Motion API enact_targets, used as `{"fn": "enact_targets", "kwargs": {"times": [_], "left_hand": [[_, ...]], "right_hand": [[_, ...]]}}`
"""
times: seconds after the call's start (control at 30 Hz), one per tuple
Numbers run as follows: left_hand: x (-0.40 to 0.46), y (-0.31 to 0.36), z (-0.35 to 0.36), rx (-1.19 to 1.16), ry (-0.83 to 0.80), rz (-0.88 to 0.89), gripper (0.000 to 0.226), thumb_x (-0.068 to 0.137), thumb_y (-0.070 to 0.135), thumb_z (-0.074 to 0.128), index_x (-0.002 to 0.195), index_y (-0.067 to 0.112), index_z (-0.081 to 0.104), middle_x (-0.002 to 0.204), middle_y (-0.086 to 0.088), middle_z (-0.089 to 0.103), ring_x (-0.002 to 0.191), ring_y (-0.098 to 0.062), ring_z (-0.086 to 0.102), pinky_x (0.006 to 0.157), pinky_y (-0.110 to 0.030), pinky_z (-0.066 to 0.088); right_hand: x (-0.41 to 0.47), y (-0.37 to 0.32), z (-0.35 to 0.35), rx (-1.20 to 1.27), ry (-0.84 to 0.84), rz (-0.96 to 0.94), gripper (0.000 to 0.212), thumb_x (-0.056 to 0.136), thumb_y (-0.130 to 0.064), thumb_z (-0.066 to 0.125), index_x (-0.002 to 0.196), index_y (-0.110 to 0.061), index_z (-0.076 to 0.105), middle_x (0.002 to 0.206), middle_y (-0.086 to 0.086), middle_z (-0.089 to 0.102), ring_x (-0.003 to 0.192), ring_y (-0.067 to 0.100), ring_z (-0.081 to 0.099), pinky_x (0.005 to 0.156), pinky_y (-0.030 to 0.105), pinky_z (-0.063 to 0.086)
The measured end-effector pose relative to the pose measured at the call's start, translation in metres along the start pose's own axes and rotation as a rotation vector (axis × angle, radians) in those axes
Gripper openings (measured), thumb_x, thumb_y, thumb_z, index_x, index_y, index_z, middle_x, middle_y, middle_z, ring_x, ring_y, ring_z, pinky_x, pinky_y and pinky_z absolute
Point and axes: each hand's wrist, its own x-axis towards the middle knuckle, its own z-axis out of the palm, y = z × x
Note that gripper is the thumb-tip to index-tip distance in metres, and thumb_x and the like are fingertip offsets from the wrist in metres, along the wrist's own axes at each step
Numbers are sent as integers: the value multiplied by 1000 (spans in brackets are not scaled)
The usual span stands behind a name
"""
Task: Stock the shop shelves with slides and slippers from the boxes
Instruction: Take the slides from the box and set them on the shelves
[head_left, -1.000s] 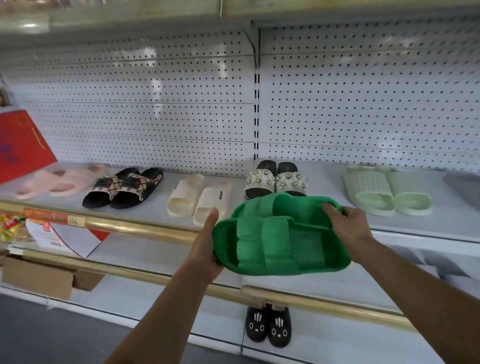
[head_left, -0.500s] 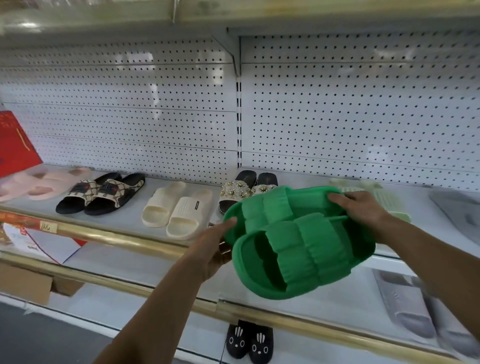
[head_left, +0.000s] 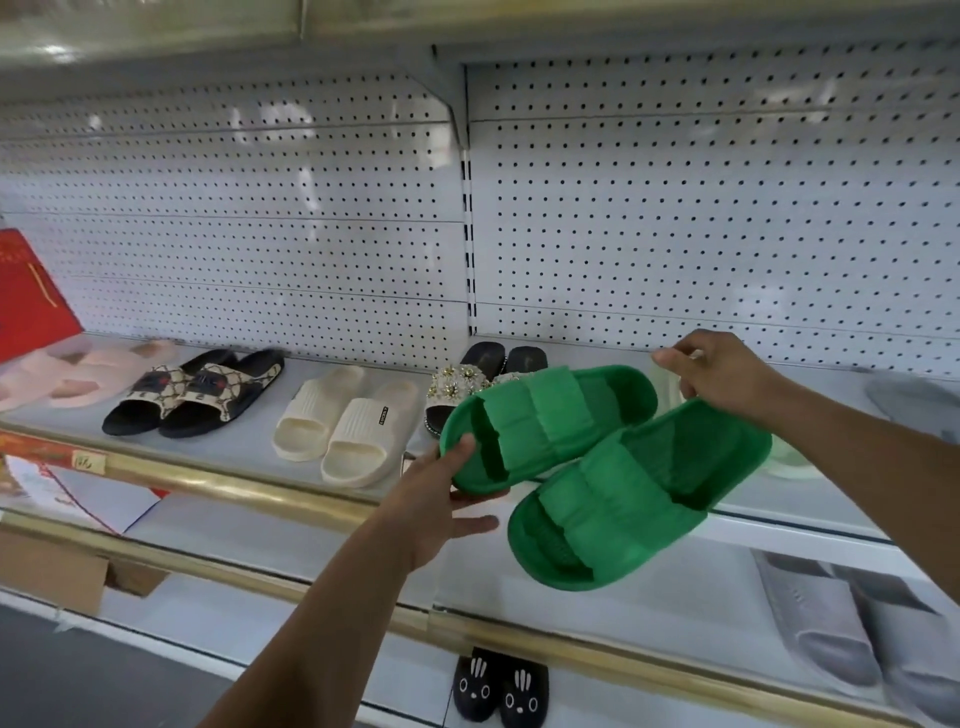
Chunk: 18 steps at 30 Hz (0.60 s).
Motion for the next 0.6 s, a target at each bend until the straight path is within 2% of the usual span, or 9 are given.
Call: {"fn": "enact_targets", "kwargs": {"times": [0.07,0.17,0.27,0.37,0.5,0.6], "left_hand": [[1,-3,2,-102,-29,-16,31,96,36,54,123,21,56,122,-21,64,105,-39,67,87,-62,52],[3,-8,11,-210,-34,-13,43,96,42,51,133,19,53,123,-19,65,105,-37,68,84,-55,56],[9,-12,25,-198,32,74,46,97,45,48,137,23,50,123,-15,65,103,-34,68,79,-49,58],[11,-14,46,-174,168,177,42,98,46,46,135,28,50,120,-9,65,102,-31,67,76,-45,59],[16,-21,71,-86,359,281,38,100,46,44,134,30,50,122,-6,62,109,-31,61,95,-54,51],[19,-26,84,-69,397,328,28,101,43,44,124,31,55,117,-3,63,108,-29,60,97,-53,49]], "right_hand": [[4,-1,-3,11,17,8,38,90,-50,58,97,-12,60,73,12,68,67,22,61,66,30,44],[10,-1,-6,27,47,22,35,91,-44,59,97,-10,60,71,11,67,65,20,59,61,26,41],[13,1,-9,42,59,30,34,91,-44,60,98,-10,60,73,12,67,66,20,59,61,27,39],[16,5,-13,58,67,39,35,91,-45,59,98,-10,59,74,12,67,72,24,60,71,31,42],[18,6,-18,67,38,42,35,92,-47,57,100,-12,58,77,10,66,78,24,60,77,33,42],[22,6,-26,53,30,30,38,93,-48,55,98,-11,60,78,10,66,75,23,59,75,33,43]]}}
